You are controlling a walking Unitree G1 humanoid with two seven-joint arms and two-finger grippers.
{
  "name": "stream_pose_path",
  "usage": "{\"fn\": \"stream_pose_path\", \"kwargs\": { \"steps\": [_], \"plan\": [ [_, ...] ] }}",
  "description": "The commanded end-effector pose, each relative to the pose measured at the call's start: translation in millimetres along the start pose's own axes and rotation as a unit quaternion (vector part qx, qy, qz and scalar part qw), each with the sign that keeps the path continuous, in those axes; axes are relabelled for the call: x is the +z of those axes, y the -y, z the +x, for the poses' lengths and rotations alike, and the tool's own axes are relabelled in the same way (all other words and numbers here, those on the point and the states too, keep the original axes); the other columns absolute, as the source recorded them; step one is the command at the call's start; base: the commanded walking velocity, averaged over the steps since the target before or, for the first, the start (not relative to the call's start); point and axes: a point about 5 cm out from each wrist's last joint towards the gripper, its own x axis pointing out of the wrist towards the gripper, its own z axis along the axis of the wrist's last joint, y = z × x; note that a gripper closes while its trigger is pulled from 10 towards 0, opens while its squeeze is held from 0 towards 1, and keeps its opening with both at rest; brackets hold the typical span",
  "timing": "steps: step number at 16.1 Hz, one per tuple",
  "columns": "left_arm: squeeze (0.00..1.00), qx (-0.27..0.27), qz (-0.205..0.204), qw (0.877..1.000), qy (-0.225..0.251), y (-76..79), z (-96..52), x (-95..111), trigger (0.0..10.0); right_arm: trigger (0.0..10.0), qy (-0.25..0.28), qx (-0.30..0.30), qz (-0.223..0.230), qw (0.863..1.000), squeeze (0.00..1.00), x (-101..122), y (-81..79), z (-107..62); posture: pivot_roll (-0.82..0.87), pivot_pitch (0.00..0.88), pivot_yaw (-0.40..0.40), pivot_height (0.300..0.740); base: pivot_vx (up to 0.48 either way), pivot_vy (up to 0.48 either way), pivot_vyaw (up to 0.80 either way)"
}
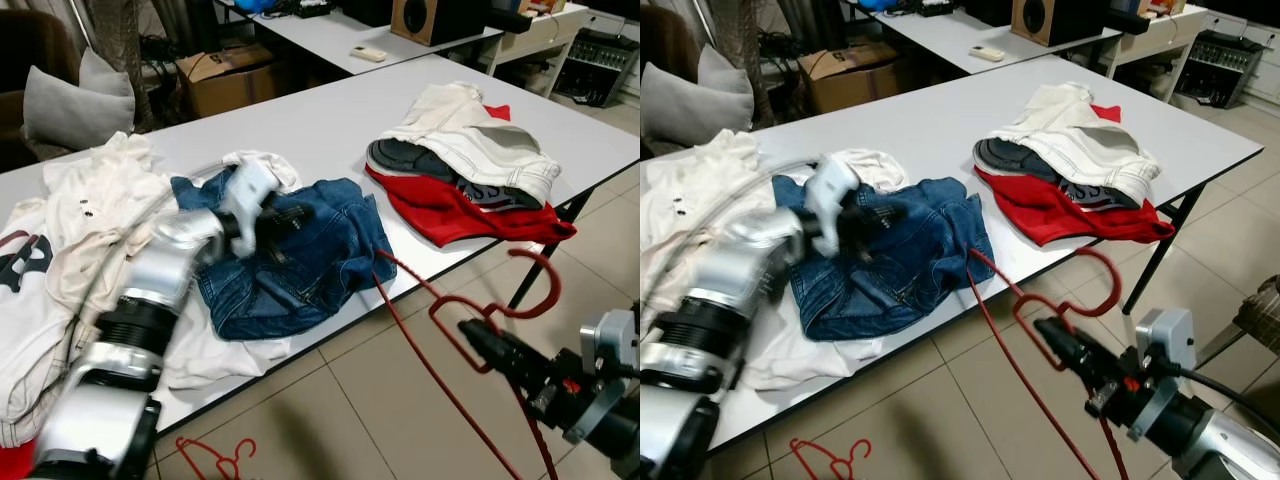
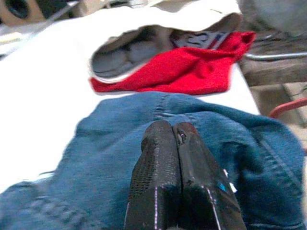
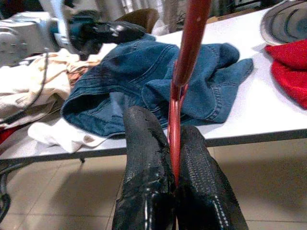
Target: Hang hanger
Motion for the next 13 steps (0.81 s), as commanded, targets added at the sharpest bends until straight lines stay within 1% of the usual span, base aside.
{"fn": "stream_pose_path", "kwargs": {
  "steps": [1,2,3,4,5,6,7,8,9,11,12,13],
  "plan": [
    [0.00,0.022,0.029,0.999,0.009,-8.0,-5.4,12.1,0.0,10.0,0.008,-0.025,-0.015,1.000,0.00,5.2,5.4,-0.4,-0.25,0.000,0.084,0.740,0.000,0.000,0.00],
    [0.00,0.033,0.046,0.998,0.013,-12.8,-9.2,19.5,0.0,10.0,0.018,-0.057,-0.014,0.998,0.00,6.0,12.2,-1.1,-0.25,0.000,0.082,0.740,0.000,0.000,0.00],
    [0.00,0.024,0.126,0.992,-0.016,-13.9,-13.9,23.2,0.0,10.0,0.024,-0.079,-0.019,0.996,0.00,6.8,19.1,-2.2,-0.24,0.000,0.080,0.740,0.000,0.000,0.00],
    [0.00,0.018,0.161,0.986,-0.037,-13.5,-15.3,21.4,0.0,10.0,0.029,-0.090,-0.020,0.995,0.00,7.4,22.5,-2.6,-0.24,0.000,0.080,0.740,0.000,0.000,0.00],
    [0.00,0.006,0.199,0.978,-0.067,-12.3,-17.2,16.8,3.1,10.0,0.040,-0.110,-0.024,0.993,0.00,9.9,29.4,-2.3,-0.24,0.000,0.080,0.740,0.000,0.000,0.00],
    [1.00,-0.020,0.215,0.972,-0.096,-8.2,-17.3,9.6,10.0,10.0,0.059,-0.136,-0.023,0.989,0.00,15.2,40.2,-1.2,-0.24,0.000,0.082,0.740,0.000,0.000,0.00],
    [1.00,-0.053,0.249,0.958,-0.130,-0.5,-16.5,-1.6,10.0,10.0,0.080,-0.149,-0.017,0.985,0.00,19.8,49.9,3.6,-0.24,0.000,0.088,0.740,0.000,0.000,0.00],
    [1.00,-0.063,0.259,0.953,-0.141,2.3,-16.2,-6.2,10.0,10.0,0.085,-0.152,-0.015,0.985,0.00,20.9,53.2,6.1,-0.24,0.000,0.088,0.740,0.000,0.000,0.00],
    [1.00,-0.062,0.303,0.937,-0.164,6.0,-13.2,-17.6,10.0,10.0,0.086,-0.137,-0.020,0.987,0.00,22.3,55.7,14.0,-0.24,0.000,0.082,0.740,0.000,0.000,0.00],
    [1.00,-0.042,0.321,0.931,-0.167,3.8,-12.9,-19.1,10.0,10.0,0.089,-0.128,-0.021,0.988,0.00,24.2,53.8,16.4,-0.24,0.000,0.082,0.740,0.000,0.000,0.00],
    [1.00,-0.027,0.343,0.923,-0.171,1.3,-14.2,-20.1,10.0,10.0,0.091,-0.120,-0.022,0.988,0.00,25.3,51.8,17.8,-0.24,0.000,0.082,0.740,0.000,0.000,0.00],
    [1.00,-0.027,0.359,0.916,-0.179,0.4,-17.7,-23.3,10.0,10.0,0.094,-0.110,-0.023,0.989,0.00,26.5,48.7,18.4,-0.24,0.000,0.082,0.740,0.000,0.000,0.00]
  ]
}}
